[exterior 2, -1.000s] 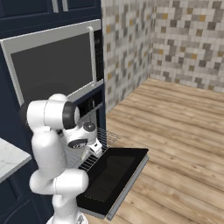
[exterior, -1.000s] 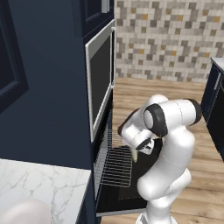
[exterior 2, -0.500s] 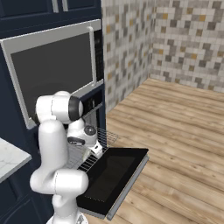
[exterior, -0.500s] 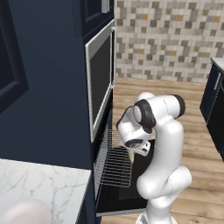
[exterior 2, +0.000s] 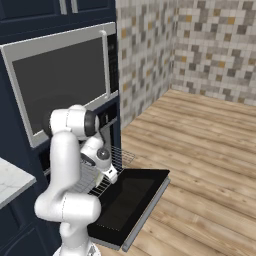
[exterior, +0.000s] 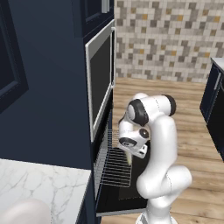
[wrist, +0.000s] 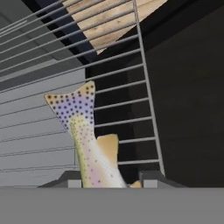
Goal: Place the fish on the rack of the oven, and slide the rack back inside. Close the oven door.
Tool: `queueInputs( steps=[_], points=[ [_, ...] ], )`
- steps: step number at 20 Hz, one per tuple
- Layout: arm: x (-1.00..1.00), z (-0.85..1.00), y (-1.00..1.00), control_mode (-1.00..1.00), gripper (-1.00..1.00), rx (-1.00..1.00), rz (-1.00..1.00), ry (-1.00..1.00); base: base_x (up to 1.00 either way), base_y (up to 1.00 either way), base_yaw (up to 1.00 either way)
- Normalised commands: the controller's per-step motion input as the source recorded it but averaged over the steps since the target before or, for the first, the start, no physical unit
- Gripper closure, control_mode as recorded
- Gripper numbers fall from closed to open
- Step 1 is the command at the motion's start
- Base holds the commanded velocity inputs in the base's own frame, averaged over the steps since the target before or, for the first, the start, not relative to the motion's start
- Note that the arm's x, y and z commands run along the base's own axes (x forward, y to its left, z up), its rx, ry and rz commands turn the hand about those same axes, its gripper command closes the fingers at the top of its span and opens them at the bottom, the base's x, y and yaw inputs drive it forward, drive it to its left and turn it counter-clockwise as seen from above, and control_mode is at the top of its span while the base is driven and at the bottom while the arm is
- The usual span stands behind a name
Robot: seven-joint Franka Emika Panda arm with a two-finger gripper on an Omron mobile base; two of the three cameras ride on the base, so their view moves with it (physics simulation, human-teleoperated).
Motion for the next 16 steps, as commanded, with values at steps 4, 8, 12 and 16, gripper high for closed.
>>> queueInputs(
  steps=[4, 8, 12, 16],
  points=[
    [0.31, -0.24, 0.03, -1.0, 1.0, 0.0, 0.0, 0.0, 0.0, 0.0, 0.0],
    [0.28, -0.23, 0.03, -1.0, 1.0, 0.0, 0.0, 0.0, 0.0, 0.0, 0.0],
    [0.26, -0.22, 0.03, -1.0, 1.0, 0.0, 0.0, 0.0, 0.0, 0.0, 0.0],
    [0.28, -0.25, 0.02, -1.0, 1.0, 0.0, 0.0, 0.0, 0.0, 0.0, 0.0]
  ],
)
